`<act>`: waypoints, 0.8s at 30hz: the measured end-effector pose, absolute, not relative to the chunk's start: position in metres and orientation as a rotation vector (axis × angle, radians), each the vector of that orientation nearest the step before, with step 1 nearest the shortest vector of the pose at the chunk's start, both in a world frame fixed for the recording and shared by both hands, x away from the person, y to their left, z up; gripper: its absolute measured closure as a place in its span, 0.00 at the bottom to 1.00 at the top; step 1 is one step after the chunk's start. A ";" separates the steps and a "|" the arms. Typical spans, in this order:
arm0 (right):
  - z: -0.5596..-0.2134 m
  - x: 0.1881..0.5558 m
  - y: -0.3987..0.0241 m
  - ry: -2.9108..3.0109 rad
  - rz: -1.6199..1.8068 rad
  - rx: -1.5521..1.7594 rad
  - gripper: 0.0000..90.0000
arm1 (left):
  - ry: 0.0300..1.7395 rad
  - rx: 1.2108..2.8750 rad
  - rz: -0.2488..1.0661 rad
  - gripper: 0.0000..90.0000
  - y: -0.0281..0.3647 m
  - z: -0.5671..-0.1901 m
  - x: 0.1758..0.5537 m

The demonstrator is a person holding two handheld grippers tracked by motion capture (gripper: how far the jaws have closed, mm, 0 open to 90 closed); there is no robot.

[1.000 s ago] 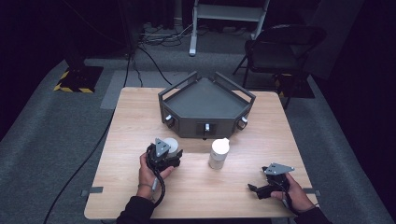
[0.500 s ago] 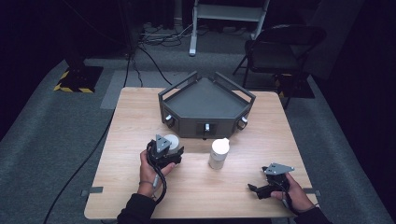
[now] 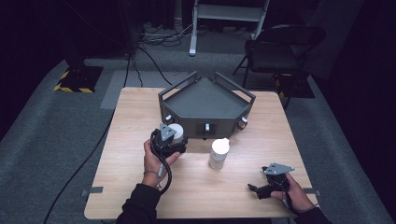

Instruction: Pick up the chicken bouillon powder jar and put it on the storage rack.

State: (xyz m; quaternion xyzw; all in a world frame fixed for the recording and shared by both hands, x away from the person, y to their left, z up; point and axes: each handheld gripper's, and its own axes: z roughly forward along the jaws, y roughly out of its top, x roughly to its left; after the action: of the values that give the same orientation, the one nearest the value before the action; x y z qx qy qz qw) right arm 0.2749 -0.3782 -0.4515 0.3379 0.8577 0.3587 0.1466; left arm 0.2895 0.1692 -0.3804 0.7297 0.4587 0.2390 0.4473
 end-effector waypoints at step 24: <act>-0.452 0.275 -0.378 2.469 1.033 0.973 0.00 | 1.077 1.797 0.626 0.37 0.153 -0.324 0.312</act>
State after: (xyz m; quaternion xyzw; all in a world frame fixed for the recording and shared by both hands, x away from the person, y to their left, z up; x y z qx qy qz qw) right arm 0.2749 -0.3782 -0.4515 0.3381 0.8577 0.3587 0.1466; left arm 0.3124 0.1531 -0.3235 0.7299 0.4374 0.2543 0.4596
